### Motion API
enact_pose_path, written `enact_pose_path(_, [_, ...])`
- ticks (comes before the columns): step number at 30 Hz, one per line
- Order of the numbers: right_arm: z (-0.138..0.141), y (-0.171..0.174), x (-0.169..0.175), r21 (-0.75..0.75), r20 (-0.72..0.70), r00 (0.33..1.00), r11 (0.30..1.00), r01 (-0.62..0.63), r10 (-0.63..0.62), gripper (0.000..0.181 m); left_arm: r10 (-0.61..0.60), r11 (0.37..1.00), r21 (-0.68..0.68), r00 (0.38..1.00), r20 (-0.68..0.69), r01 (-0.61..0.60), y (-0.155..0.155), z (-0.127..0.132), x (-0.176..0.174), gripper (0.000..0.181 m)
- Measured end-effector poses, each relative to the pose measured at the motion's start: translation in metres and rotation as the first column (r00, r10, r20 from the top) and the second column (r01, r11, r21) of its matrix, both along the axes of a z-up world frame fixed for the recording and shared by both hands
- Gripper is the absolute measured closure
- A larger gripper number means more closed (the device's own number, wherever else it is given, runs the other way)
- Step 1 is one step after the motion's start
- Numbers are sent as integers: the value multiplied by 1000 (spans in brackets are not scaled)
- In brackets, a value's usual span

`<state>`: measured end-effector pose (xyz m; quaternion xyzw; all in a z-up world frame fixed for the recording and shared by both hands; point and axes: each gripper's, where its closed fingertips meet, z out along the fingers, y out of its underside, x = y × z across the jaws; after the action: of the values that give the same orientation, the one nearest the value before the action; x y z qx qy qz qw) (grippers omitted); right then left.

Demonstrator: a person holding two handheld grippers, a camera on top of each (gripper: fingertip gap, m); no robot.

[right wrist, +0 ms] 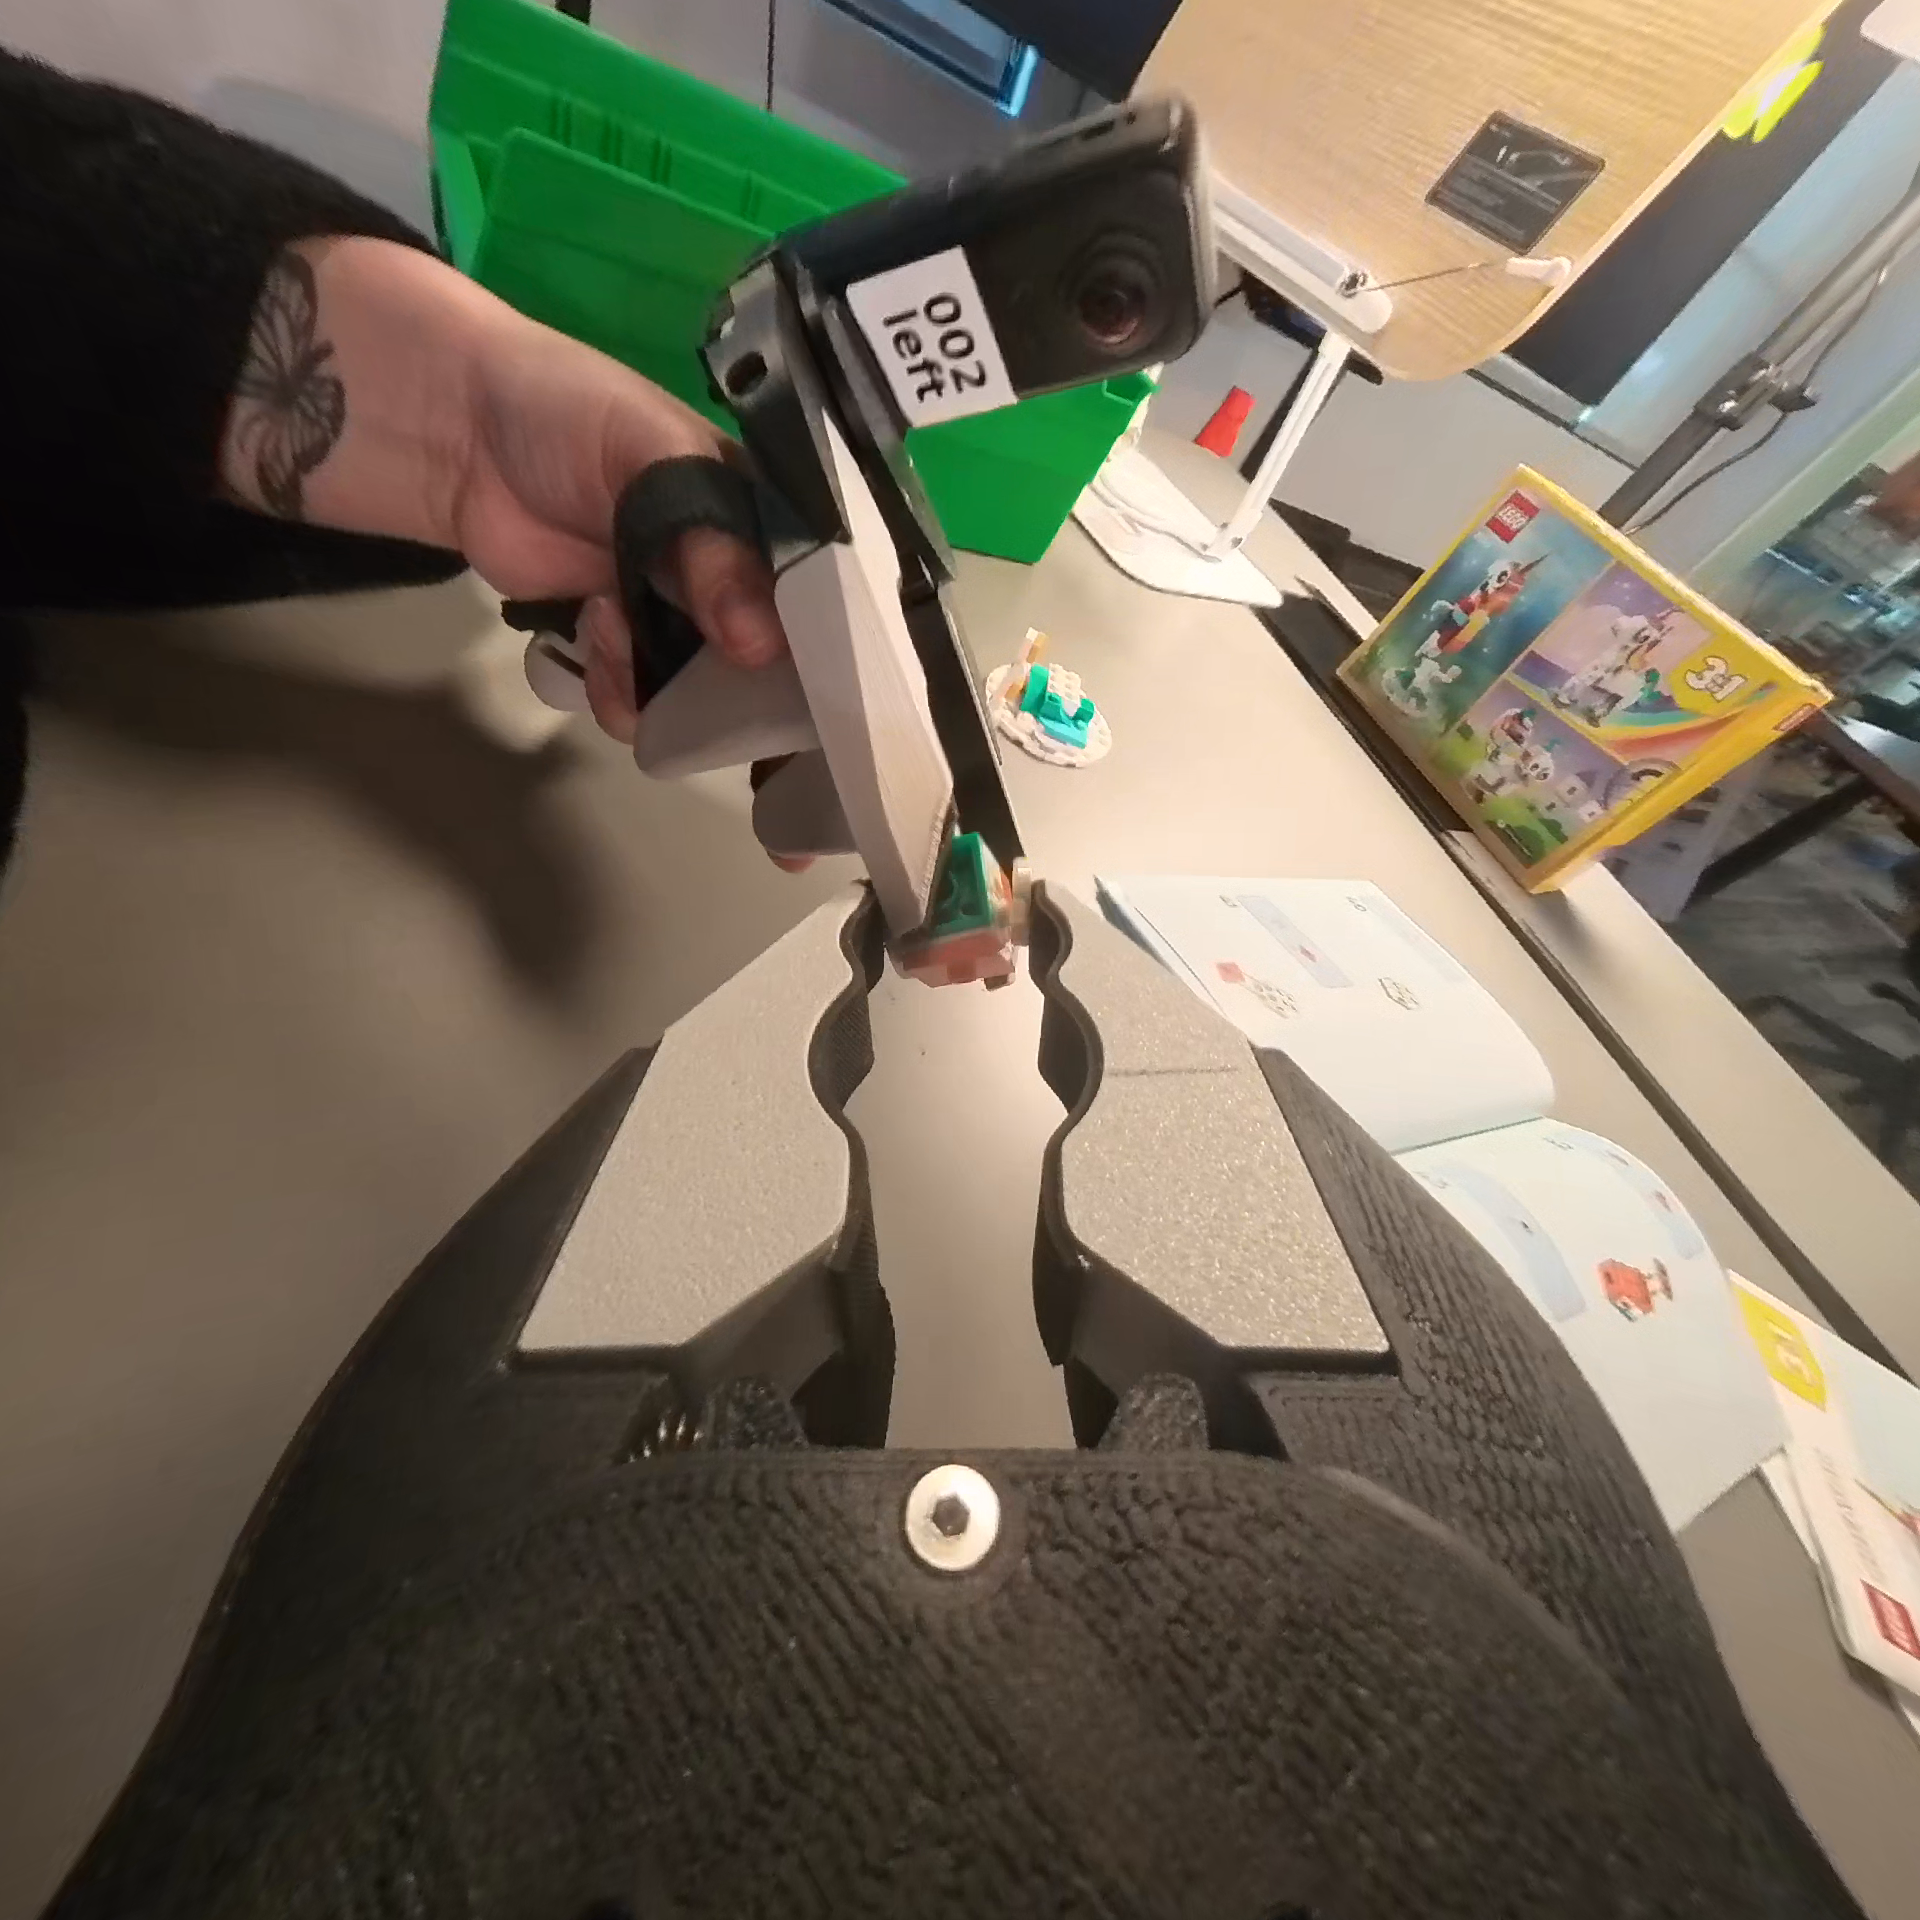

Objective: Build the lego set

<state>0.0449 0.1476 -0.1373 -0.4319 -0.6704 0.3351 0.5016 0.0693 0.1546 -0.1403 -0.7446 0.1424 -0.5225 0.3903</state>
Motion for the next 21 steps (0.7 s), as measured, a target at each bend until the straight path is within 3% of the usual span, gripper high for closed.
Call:
enact_pose_path(1, [0,0,0,5,-3,1000,1000,-1,1,156,-1,1000,-2,1000,2,1,0,0,0,153])
enact_pose_path(21, [2,-5,4,112,40,997,992,-65,61,156,-37,999,8,999,23,37,-5,1,4,153])
